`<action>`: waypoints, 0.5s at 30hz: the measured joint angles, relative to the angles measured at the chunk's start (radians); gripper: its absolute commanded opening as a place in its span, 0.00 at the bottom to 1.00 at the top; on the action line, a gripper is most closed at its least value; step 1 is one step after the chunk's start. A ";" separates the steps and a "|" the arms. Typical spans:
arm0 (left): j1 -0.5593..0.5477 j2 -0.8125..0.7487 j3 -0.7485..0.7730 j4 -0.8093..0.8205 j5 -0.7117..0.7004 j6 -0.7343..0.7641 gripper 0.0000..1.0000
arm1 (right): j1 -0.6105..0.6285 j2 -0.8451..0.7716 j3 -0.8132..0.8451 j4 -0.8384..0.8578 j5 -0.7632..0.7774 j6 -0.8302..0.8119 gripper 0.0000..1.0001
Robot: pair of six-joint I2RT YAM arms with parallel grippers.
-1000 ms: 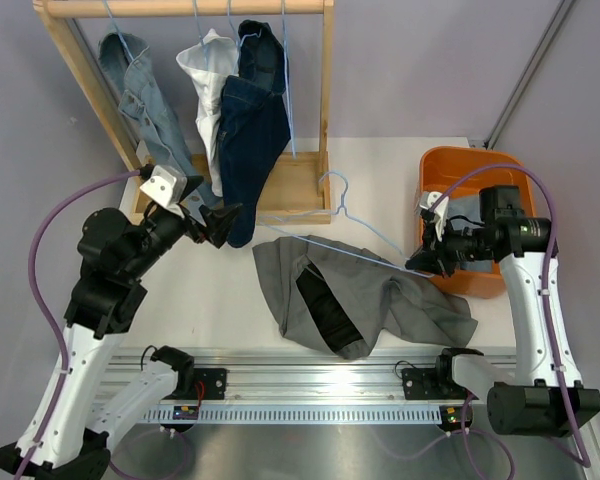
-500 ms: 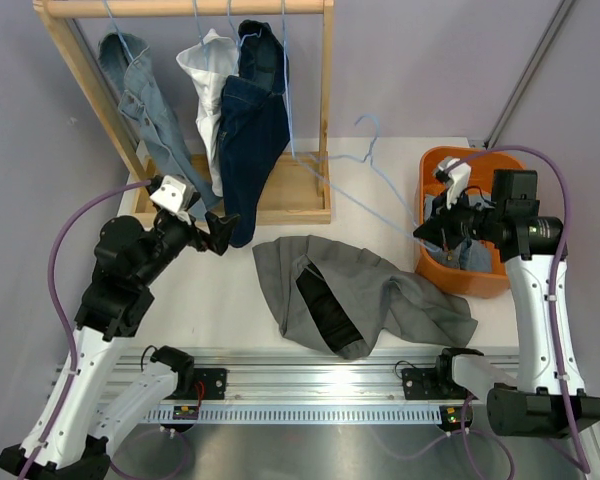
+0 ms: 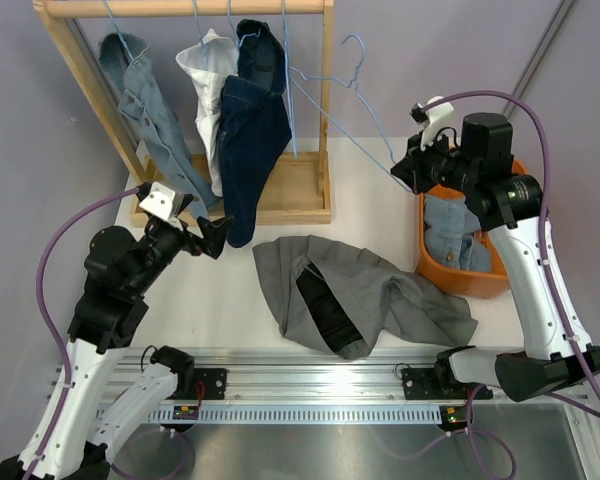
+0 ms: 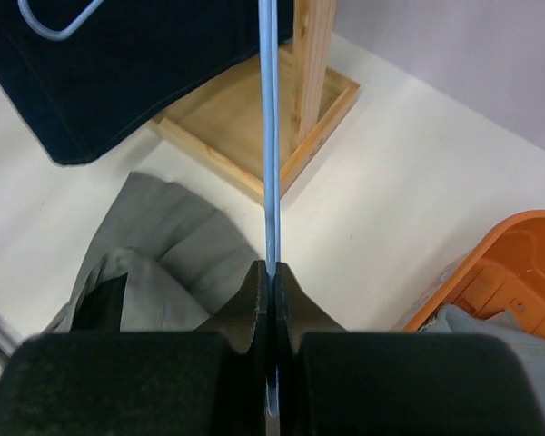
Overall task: Remove the skirt from the hanger
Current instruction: Place the hanger at the clothesline.
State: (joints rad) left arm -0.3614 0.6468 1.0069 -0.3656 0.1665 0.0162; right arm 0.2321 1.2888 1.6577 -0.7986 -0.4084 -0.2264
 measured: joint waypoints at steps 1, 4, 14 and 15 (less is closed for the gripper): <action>0.000 0.000 0.000 -0.001 -0.002 0.000 0.99 | 0.014 0.004 0.001 0.024 0.035 0.014 0.00; 0.000 -0.004 0.000 -0.003 -0.007 -0.012 0.99 | 0.073 0.005 0.001 0.082 0.136 0.032 0.00; 0.000 0.015 0.001 -0.002 -0.009 -0.043 0.99 | 0.266 0.102 0.058 0.259 0.472 0.033 0.00; 0.000 0.019 0.001 -0.002 -0.009 -0.045 0.99 | 0.281 0.119 0.068 0.270 0.505 0.033 0.00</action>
State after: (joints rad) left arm -0.3614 0.6655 1.0077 -0.3676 0.1577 -0.0288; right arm 0.5133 1.4078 1.7260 -0.5282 0.0967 -0.1936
